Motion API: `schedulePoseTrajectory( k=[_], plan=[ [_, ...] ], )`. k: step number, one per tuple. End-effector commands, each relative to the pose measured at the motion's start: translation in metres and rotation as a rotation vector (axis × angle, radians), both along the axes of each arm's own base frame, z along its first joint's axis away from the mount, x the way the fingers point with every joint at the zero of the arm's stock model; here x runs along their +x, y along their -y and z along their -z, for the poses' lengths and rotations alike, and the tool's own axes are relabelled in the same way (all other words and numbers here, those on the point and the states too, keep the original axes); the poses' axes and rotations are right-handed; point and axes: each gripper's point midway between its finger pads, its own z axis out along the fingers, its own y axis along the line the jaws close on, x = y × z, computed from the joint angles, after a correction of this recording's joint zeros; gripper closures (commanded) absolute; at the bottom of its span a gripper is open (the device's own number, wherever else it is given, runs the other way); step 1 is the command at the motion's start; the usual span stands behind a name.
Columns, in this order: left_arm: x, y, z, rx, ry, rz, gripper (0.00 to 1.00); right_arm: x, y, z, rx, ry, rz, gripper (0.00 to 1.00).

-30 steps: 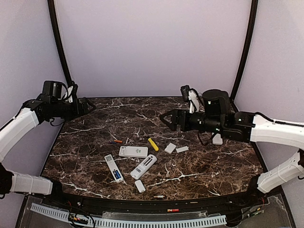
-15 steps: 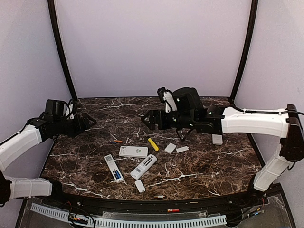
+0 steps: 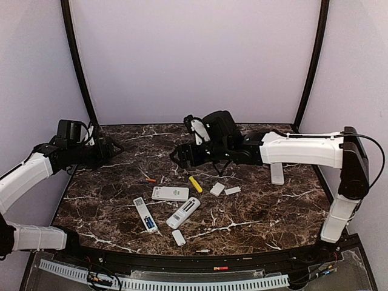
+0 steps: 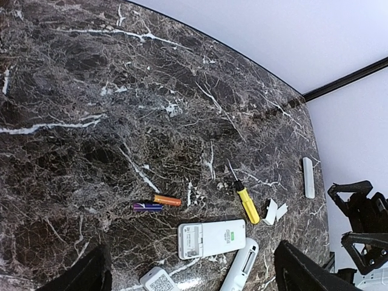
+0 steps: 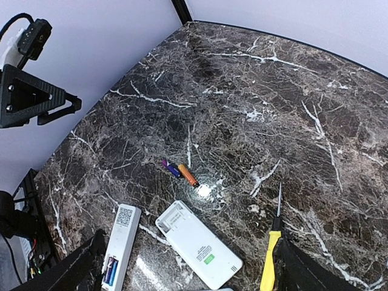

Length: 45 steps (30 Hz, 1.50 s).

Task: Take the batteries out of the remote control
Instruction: Pick up the screwdriver from the center of the board.

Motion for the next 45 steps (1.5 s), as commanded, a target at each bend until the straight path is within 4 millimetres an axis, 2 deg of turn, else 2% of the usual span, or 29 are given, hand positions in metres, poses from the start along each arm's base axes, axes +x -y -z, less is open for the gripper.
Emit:
schedulePoseTrajectory(
  k=[1,5,8,10,12,13,17,19,24,26,31,36,39,45],
  plan=[
    [0.003,0.008,0.029,-0.094,-0.11,-0.025,0.1,0.019,0.009,0.011,-0.021,-0.019,-0.033,0.07],
    [0.007,0.01,0.052,-0.101,-0.175,-0.04,0.12,0.027,0.003,0.026,-0.107,0.001,-0.064,0.08],
    [0.006,0.015,0.067,-0.096,-0.216,-0.031,0.14,0.031,-0.009,0.037,-0.142,-0.007,-0.083,0.11],
    [0.007,0.019,0.075,-0.086,-0.233,-0.021,0.15,0.028,-0.021,0.046,-0.159,-0.003,-0.113,0.12],
    [0.006,0.023,0.084,-0.081,-0.255,-0.011,0.17,0.026,-0.034,0.048,-0.164,0.003,-0.133,0.14],
    [0.005,0.024,0.087,-0.084,-0.262,-0.01,0.18,0.024,-0.038,0.054,-0.177,-0.005,-0.136,0.15],
    [0.003,0.031,0.095,-0.122,-0.258,-0.009,0.23,0.022,-0.043,0.057,-0.173,-0.026,-0.119,0.19],
    [0.0,0.031,0.101,-0.11,-0.266,-0.01,0.24,0.018,-0.039,0.061,-0.184,-0.04,-0.104,0.2],
    [-0.009,0.037,0.115,-0.066,-0.302,0.008,0.25,0.01,-0.012,0.087,-0.269,-0.108,-0.017,0.22],
    [-0.016,0.042,0.121,-0.046,-0.321,0.028,0.26,0.004,0.003,0.1,-0.306,-0.139,0.024,0.23],
    [-0.028,0.046,0.134,-0.042,-0.351,0.037,0.26,0.007,0.039,0.126,-0.392,-0.194,0.143,0.28],
    [-0.025,0.048,0.127,-0.058,-0.335,0.032,0.26,0.017,0.049,0.133,-0.431,-0.192,0.175,0.3],
    [-0.023,0.049,0.123,-0.052,-0.323,0.034,0.26,0.023,0.055,0.143,-0.457,-0.216,0.202,0.38],
    [-0.02,0.048,0.12,-0.036,-0.319,0.037,0.27,0.024,0.049,0.147,-0.454,-0.211,0.175,0.48]
  ],
)
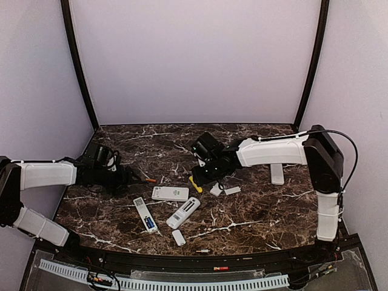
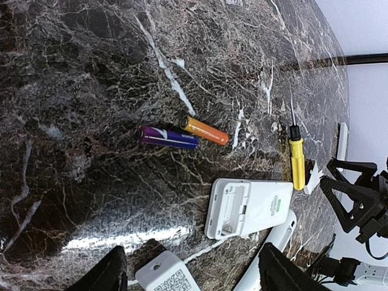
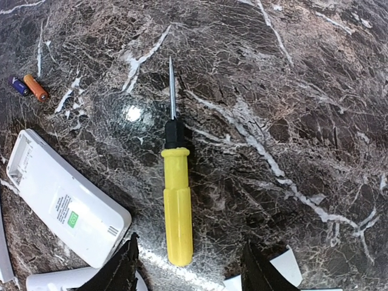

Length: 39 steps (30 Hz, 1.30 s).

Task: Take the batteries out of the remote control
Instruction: Pick up the screwdriver from the center of the board.

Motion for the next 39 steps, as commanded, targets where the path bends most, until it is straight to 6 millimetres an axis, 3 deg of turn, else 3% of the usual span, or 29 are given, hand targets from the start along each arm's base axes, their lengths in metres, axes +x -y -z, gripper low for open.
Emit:
schedulePoseTrajectory(
  k=[1,6,18,30,33,36,39],
  plan=[
    [0.005,0.0,-0.01,0.014,0.028,0.003,0.27,0.006,-0.009,0.003,0.002,0.002,-0.012,0.51],
    [0.008,0.001,-0.013,0.009,0.035,0.001,0.27,0.005,-0.024,0.009,0.014,-0.023,-0.04,0.54],
    [0.01,0.001,-0.019,0.008,0.047,0.0,0.26,0.003,-0.014,0.034,-0.062,-0.044,-0.014,0.62],
    [0.012,-0.001,-0.032,0.018,0.075,-0.005,0.27,0.007,-0.022,0.045,-0.089,-0.042,-0.016,0.77],
    [0.013,-0.001,-0.04,0.016,0.098,-0.004,0.26,0.006,-0.021,0.048,-0.091,-0.046,-0.008,0.88],
    [0.019,-0.002,-0.053,0.024,0.156,0.002,0.24,0.008,-0.019,0.035,-0.068,-0.023,0.004,1.0],
    [0.027,-0.002,-0.081,0.041,0.231,0.025,0.22,0.015,-0.017,0.0,-0.009,0.022,0.007,1.0]
  ],
)
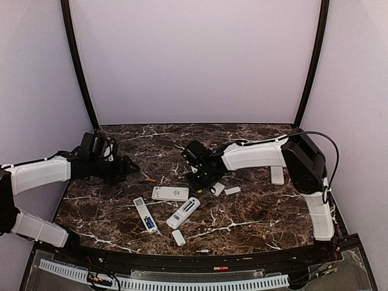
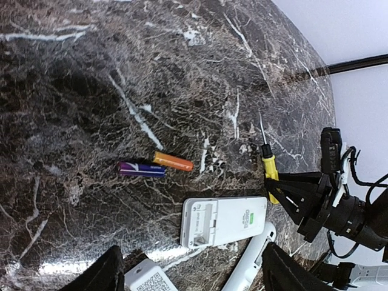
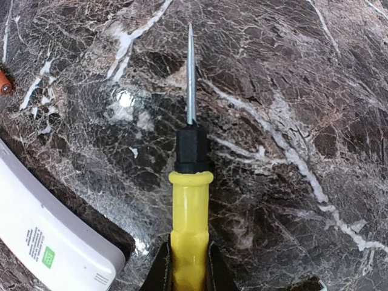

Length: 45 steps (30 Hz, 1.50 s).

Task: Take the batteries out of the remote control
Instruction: Pick up the screwdriver from the center of the board, then pass from the right arm to the left

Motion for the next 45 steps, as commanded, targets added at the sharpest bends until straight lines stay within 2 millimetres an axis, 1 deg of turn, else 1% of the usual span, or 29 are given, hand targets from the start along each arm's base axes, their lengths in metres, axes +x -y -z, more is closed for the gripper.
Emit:
schedulePoseTrajectory(
  k=[1,3,4,5,6,7,8,9,10,11,14,16,18,19,20,21,25,27,30,31,32,33,34,36,39,45],
  plan=[
    [0.014,0.0,-0.05,0.045,0.153,0.051,0.22,0.009,0.003,-0.054,0.093,0.08,0.004,1.0],
    [0.022,0.003,-0.084,0.065,0.251,0.095,0.21,0.01,0.005,-0.082,0.174,0.099,-0.026,1.0],
    [0.021,0.006,-0.095,0.061,0.283,0.122,0.2,0.011,0.007,-0.094,0.216,0.098,-0.043,1.0],
    [0.022,0.009,-0.113,0.068,0.352,0.162,0.2,0.006,0.003,-0.106,0.27,0.087,-0.088,1.0],
    [0.019,0.017,-0.125,0.053,0.406,0.23,0.19,0.003,0.004,-0.117,0.317,0.074,-0.123,1.0],
    [0.018,0.024,-0.141,0.033,0.454,0.271,0.19,-0.004,0.001,-0.126,0.364,0.052,-0.168,1.0],
    [0.01,0.034,-0.151,0.002,0.493,0.352,0.19,-0.011,-0.001,-0.141,0.409,0.048,-0.218,1.0],
    [0.003,0.044,-0.166,-0.045,0.522,0.42,0.18,-0.018,-0.003,-0.151,0.446,0.036,-0.263,1.0],
    [-0.002,0.05,-0.172,-0.059,0.543,0.467,0.18,-0.026,-0.006,-0.159,0.481,0.023,-0.311,1.0],
    [-0.009,0.059,-0.183,-0.104,0.561,0.527,0.18,-0.038,-0.01,-0.17,0.527,0.005,-0.37,1.0],
    [-0.029,0.079,-0.199,-0.173,0.595,0.653,0.18,-0.075,-0.023,-0.204,0.69,-0.076,-0.553,1.0],
    [-0.042,0.092,-0.205,-0.219,0.603,0.719,0.18,-0.097,-0.028,-0.224,0.785,-0.136,-0.651,1.0],
    [-0.052,0.103,-0.207,-0.263,0.602,0.77,0.17,-0.112,-0.032,-0.238,0.835,-0.173,-0.716,1.0],
    [-0.056,0.107,-0.212,-0.291,0.623,0.794,0.17,-0.116,-0.033,-0.242,0.841,-0.174,-0.734,1.0],
    [-0.058,0.108,-0.209,-0.311,0.606,0.795,0.17,-0.119,-0.034,-0.243,0.842,-0.172,-0.741,1.0],
    [-0.058,0.11,-0.212,-0.331,0.612,0.8,0.16,-0.12,-0.035,-0.245,0.84,-0.169,-0.746,1.0],
    [-0.059,0.113,-0.21,-0.359,0.587,0.814,0.17,-0.123,-0.036,-0.247,0.847,-0.173,-0.755,1.0],
    [-0.06,0.113,-0.212,-0.369,0.585,0.814,0.22,-0.125,-0.037,-0.248,0.85,-0.177,-0.762,1.0],
    [-0.059,0.114,-0.214,-0.377,0.593,0.807,0.37,-0.127,-0.04,-0.248,0.854,-0.177,-0.769,1.0],
    [-0.059,0.114,-0.214,-0.381,0.588,0.804,0.39,-0.126,-0.04,-0.248,0.857,-0.177,-0.77,1.0],
    [-0.059,0.114,-0.213,-0.382,0.582,0.804,0.45,-0.125,-0.041,-0.248,0.857,-0.173,-0.769,1.0],
    [-0.059,0.114,-0.212,-0.386,0.574,0.803,0.47,-0.124,-0.041,-0.249,0.857,-0.168,-0.767,1.0],
    [-0.058,0.114,-0.209,-0.386,0.563,0.802,0.52,-0.124,-0.042,-0.249,0.858,-0.164,-0.766,1.0],
    [-0.057,0.114,-0.206,-0.383,0.548,0.797,0.56,-0.122,-0.042,-0.25,0.856,-0.151,-0.761,1.0],
    [-0.054,0.113,-0.202,-0.368,0.54,0.773,0.58,-0.122,-0.042,-0.253,0.86,-0.135,-0.767,1.0],
    [-0.05,0.114,-0.199,-0.372,0.517,0.755,0.63,-0.122,-0.043,-0.256,0.871,-0.122,-0.781,1.0]
  ],
)
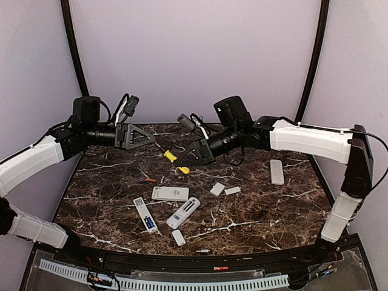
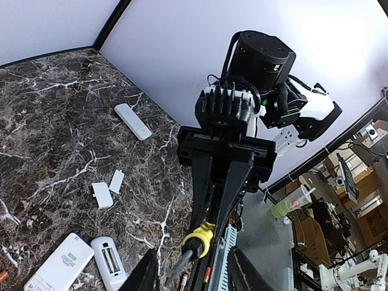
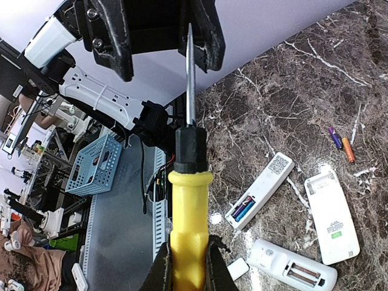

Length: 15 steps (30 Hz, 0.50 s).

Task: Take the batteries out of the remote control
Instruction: Pass from the right arm to the left

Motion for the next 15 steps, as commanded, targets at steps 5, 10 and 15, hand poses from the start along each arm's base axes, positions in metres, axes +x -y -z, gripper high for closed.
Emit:
schedulePoseTrajectory(
  k=[5,10,15],
  plan=[
    [0.0047,0.0021,0.0073,-0.011,-0.04,-0.013,0.7,0.0013,-0.0077,-0.0217,0.086,0.066,-0.012,1.0],
    [0.0049,0.0041,0.0027,-0.043,-0.045,-0.005,0.81,0.0034,-0.0104,-0.0151,0.08,0.059,-0.012,1.0],
    [0.0051,0.004,0.0038,-0.047,-0.058,-0.008,0.91,0.0053,-0.0115,-0.0126,0.079,0.062,-0.006,1.0]
  ],
)
